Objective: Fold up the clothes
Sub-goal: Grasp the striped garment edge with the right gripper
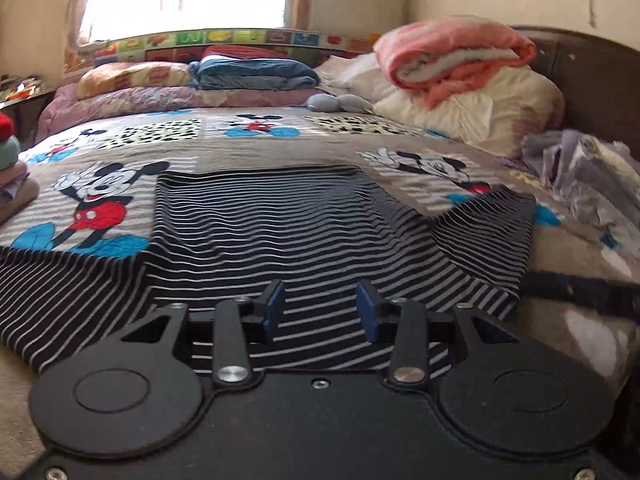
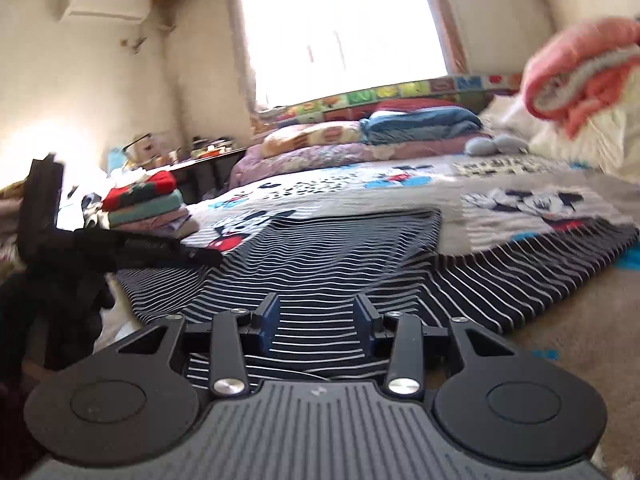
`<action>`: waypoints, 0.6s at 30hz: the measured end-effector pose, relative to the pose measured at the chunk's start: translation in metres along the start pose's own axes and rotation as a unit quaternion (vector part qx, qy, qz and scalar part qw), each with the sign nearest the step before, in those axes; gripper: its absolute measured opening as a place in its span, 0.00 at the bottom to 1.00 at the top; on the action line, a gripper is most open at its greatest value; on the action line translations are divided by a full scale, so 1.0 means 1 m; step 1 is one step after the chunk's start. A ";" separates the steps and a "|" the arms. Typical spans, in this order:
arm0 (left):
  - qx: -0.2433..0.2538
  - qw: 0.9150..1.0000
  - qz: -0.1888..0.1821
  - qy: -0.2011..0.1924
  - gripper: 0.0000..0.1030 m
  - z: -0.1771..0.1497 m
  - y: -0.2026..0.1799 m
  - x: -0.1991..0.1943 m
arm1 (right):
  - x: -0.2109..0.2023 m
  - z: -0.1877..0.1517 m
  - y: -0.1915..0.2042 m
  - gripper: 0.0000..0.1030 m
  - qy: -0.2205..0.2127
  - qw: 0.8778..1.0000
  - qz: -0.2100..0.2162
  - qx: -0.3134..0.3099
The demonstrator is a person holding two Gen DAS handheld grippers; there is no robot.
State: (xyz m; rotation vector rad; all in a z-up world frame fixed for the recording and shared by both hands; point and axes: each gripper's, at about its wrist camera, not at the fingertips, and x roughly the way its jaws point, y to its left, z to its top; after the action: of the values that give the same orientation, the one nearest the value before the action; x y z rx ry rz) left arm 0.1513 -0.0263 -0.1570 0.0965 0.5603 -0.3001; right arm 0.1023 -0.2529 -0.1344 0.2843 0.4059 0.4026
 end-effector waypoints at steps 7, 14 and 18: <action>0.110 0.993 0.045 -0.008 0.44 -0.009 -0.063 0.010 | 0.014 -0.021 -0.120 0.40 -0.006 0.953 -0.060 0.295; 0.070 0.996 0.040 -0.023 0.39 0.019 -0.090 0.020 | 0.041 -0.006 -0.165 0.44 -0.013 0.933 -0.046 0.356; 0.050 0.997 0.043 -0.025 0.33 0.044 -0.102 0.034 | 0.060 0.003 -0.185 0.42 -0.020 0.926 -0.046 0.373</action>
State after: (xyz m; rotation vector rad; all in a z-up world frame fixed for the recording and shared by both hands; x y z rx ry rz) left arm 0.1701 -0.1393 -0.1392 0.2092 0.4902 -0.2459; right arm 0.2134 -0.3915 -0.2145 1.0110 0.5205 0.1316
